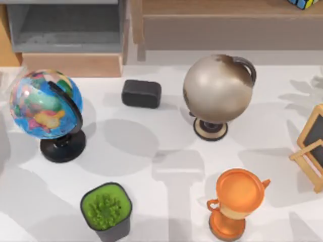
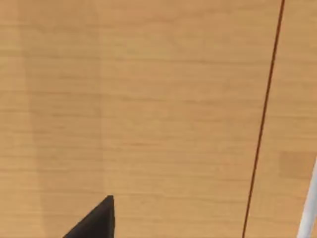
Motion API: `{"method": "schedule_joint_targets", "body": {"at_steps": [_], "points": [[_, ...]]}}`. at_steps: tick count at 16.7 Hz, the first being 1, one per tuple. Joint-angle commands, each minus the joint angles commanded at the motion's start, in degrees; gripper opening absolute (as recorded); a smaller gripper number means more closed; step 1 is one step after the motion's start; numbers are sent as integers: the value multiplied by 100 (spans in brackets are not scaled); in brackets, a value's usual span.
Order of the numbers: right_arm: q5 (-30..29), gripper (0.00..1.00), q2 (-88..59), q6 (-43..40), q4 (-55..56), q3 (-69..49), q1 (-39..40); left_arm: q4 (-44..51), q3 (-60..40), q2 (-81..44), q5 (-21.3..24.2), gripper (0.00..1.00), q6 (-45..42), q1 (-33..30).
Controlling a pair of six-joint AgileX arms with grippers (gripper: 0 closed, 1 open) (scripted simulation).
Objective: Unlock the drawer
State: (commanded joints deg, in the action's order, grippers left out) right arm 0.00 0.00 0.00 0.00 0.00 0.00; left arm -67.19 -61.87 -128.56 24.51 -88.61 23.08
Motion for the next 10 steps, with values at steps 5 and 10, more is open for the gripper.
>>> {"method": "schedule_joint_targets", "body": {"at_steps": [5,10], "points": [[0,100,0,0,0,0,0,-13,-115,-211,214,100,-218,92],[0,100,0,0,0,0,0,78,-281,-284,164,100,-216,40]]}}
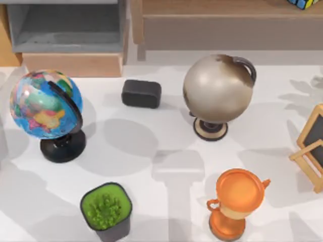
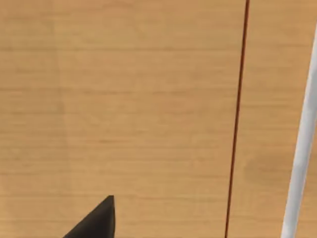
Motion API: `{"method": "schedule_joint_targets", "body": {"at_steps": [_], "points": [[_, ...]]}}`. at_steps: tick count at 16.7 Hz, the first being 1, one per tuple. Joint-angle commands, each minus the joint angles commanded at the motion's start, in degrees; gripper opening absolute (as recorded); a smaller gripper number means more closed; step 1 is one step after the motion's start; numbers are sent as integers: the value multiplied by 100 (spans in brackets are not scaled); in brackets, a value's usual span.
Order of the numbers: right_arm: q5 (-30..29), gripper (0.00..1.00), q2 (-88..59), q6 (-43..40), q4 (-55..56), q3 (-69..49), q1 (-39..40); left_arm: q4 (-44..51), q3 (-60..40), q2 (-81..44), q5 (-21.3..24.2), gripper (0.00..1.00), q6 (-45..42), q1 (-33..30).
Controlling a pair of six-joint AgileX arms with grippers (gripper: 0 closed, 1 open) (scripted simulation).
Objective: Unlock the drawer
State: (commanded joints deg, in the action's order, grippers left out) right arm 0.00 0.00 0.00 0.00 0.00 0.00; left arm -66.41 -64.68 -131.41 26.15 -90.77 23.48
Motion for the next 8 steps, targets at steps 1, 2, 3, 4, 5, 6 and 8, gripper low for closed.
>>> {"method": "schedule_joint_targets", "body": {"at_steps": [1,2,3,4,5,6,8], "points": [[0,100,0,0,0,0,0,61,-120,-59,-22,100,0,-22],[0,100,0,0,0,0,0,126,-246,-119,-46,100,1,-46],[0,100,0,0,0,0,0,186,-361,-173,-67,100,1,-68],[0,100,0,0,0,0,0,232,-448,-214,-84,100,2,-85],[0,100,0,0,0,0,0,254,-489,-233,-91,100,2,-93],[0,100,0,0,0,0,0,255,-491,-234,-92,100,2,-94],[0,100,0,0,0,0,0,255,-491,-234,-92,100,2,-94]]}}
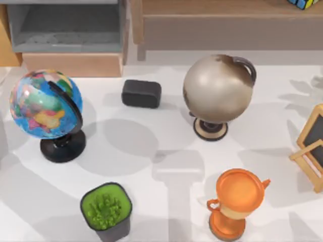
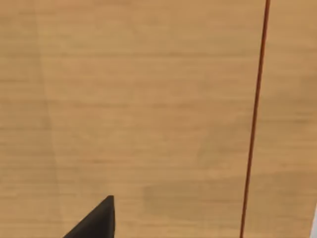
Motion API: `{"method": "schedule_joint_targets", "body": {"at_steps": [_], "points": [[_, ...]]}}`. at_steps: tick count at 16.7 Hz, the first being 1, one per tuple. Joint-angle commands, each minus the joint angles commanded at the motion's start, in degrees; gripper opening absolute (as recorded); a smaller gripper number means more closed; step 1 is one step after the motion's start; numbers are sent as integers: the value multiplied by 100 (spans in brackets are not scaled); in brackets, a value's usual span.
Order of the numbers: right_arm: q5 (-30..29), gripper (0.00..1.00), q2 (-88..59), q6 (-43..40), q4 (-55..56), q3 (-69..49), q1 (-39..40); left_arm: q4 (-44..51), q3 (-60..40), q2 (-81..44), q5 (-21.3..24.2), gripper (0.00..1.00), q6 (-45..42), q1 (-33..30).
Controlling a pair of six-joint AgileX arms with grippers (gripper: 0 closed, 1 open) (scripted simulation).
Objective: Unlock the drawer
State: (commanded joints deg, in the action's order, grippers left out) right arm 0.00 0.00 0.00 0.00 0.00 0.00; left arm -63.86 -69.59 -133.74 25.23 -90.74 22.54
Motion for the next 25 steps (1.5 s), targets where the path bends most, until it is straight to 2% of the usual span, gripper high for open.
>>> {"method": "schedule_joint_targets", "body": {"at_steps": [13,25], "points": [[0,100,0,0,0,0,0,0,0,0,0,2,0,0],[0,100,0,0,0,0,0,-92,237,113,53,0,39,88]]}}
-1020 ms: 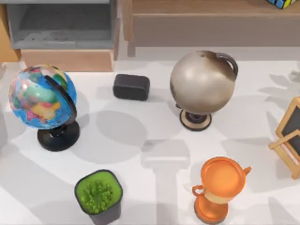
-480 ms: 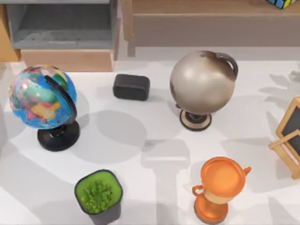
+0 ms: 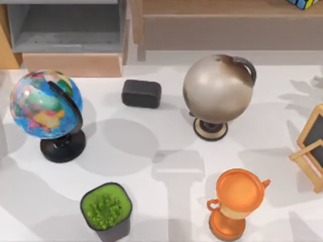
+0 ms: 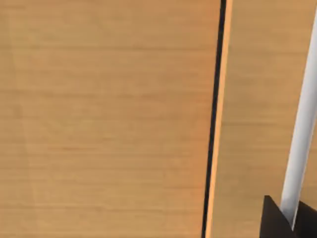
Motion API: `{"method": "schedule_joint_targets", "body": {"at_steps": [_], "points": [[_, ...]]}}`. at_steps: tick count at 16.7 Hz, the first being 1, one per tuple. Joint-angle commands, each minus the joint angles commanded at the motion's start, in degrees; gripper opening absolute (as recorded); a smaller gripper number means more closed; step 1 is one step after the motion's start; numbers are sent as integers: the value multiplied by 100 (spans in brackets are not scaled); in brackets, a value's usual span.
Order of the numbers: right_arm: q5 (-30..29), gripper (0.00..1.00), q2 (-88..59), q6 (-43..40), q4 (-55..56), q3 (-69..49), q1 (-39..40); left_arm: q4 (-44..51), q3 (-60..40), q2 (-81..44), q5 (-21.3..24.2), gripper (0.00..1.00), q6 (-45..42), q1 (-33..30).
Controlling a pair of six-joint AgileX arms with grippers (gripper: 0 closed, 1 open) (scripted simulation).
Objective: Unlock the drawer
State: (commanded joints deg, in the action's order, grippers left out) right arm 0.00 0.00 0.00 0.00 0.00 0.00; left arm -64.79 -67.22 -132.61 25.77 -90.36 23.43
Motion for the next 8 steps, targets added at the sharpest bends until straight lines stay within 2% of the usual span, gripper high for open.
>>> {"method": "schedule_joint_targets", "body": {"at_steps": [5,8], "points": [[0,100,0,0,0,0,0,-552,1137,472,272,0,-3,264],[0,100,0,0,0,0,0,-704,1359,564,345,0,-29,338]]}}
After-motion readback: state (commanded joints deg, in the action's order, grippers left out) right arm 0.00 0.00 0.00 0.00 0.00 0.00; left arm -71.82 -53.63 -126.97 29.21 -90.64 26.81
